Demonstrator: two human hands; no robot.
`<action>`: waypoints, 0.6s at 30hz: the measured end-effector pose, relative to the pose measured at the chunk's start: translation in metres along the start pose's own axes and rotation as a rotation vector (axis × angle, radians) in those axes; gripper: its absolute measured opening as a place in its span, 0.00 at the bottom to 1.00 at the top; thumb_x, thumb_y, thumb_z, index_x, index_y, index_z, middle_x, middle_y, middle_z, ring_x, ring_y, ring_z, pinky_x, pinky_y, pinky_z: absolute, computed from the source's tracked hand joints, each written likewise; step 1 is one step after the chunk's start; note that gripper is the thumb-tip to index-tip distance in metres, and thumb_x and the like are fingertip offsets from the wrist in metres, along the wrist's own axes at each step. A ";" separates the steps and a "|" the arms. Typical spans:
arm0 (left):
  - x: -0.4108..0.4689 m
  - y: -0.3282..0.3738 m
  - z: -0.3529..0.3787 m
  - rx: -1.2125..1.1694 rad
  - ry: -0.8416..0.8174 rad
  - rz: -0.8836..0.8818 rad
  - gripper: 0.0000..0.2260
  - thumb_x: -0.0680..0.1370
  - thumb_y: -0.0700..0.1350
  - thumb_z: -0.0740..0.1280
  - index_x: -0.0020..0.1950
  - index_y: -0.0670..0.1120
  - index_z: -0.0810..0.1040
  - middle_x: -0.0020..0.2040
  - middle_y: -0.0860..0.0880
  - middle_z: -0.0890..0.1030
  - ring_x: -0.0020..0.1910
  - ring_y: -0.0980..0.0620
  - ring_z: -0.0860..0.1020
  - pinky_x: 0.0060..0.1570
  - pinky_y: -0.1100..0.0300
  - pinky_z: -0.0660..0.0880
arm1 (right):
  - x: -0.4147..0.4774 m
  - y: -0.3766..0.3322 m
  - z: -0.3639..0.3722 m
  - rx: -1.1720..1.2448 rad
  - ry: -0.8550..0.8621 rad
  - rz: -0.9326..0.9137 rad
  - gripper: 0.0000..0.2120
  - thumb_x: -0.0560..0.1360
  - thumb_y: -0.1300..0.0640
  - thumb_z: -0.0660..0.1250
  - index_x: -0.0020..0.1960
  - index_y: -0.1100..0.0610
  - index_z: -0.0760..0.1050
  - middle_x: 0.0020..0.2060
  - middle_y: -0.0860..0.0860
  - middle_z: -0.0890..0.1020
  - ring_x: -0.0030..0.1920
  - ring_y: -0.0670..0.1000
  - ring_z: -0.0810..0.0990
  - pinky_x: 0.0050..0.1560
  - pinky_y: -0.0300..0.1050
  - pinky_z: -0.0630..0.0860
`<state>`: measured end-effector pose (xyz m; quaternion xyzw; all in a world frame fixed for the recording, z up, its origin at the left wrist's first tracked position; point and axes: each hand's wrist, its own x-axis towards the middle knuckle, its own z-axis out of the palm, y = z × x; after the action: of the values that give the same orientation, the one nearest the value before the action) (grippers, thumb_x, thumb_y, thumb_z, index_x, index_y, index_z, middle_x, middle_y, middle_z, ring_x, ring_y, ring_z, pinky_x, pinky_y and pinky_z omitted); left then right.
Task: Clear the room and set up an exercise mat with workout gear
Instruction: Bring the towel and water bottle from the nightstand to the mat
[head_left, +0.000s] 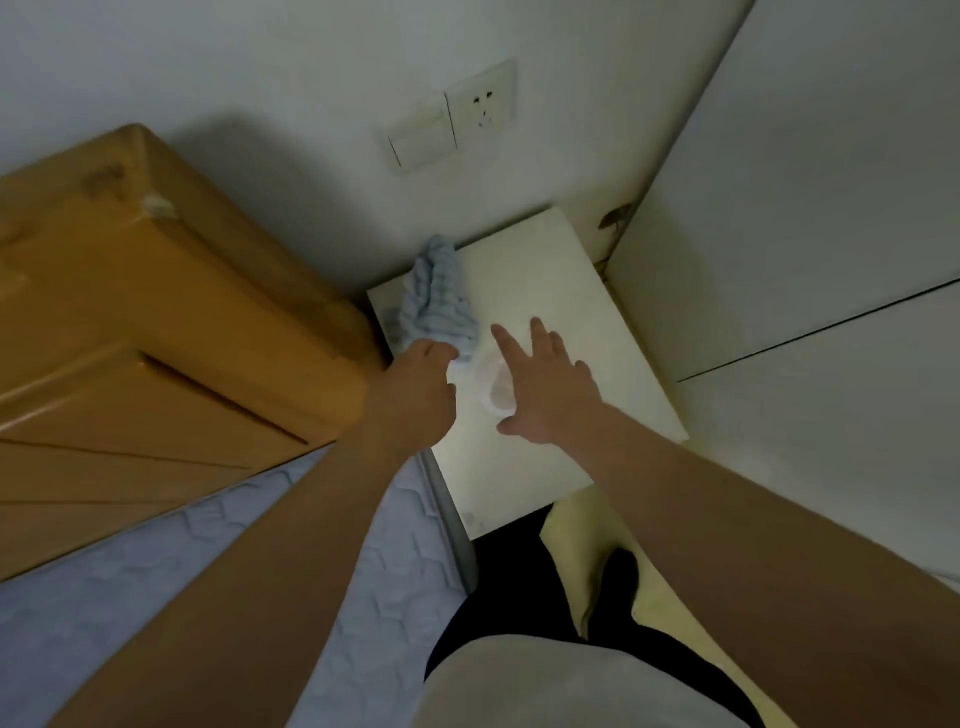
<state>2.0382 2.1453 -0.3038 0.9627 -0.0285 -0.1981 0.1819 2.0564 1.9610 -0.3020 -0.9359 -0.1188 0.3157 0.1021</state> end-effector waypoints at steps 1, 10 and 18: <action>0.011 -0.009 0.003 0.008 -0.022 -0.008 0.20 0.81 0.46 0.66 0.73 0.47 0.69 0.70 0.48 0.72 0.65 0.50 0.74 0.62 0.66 0.68 | 0.008 0.002 0.007 0.011 -0.013 0.025 0.59 0.69 0.42 0.77 0.80 0.41 0.34 0.81 0.56 0.39 0.80 0.62 0.44 0.74 0.68 0.56; 0.088 -0.029 0.028 0.242 -0.194 0.035 0.37 0.78 0.42 0.68 0.81 0.54 0.52 0.81 0.47 0.49 0.79 0.42 0.54 0.75 0.49 0.62 | 0.018 0.014 0.042 0.106 0.168 0.009 0.48 0.66 0.43 0.79 0.76 0.44 0.52 0.70 0.57 0.65 0.60 0.60 0.78 0.57 0.56 0.78; 0.155 -0.046 0.075 0.437 -0.350 -0.052 0.48 0.77 0.51 0.70 0.80 0.56 0.33 0.78 0.40 0.30 0.79 0.33 0.42 0.75 0.35 0.54 | 0.020 0.016 0.049 0.166 0.194 0.018 0.46 0.67 0.49 0.79 0.76 0.44 0.54 0.69 0.57 0.67 0.56 0.61 0.80 0.54 0.54 0.79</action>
<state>2.1508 2.1436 -0.4418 0.9307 -0.0768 -0.3551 -0.0427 2.0445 1.9571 -0.3557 -0.9513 -0.0733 0.2334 0.1874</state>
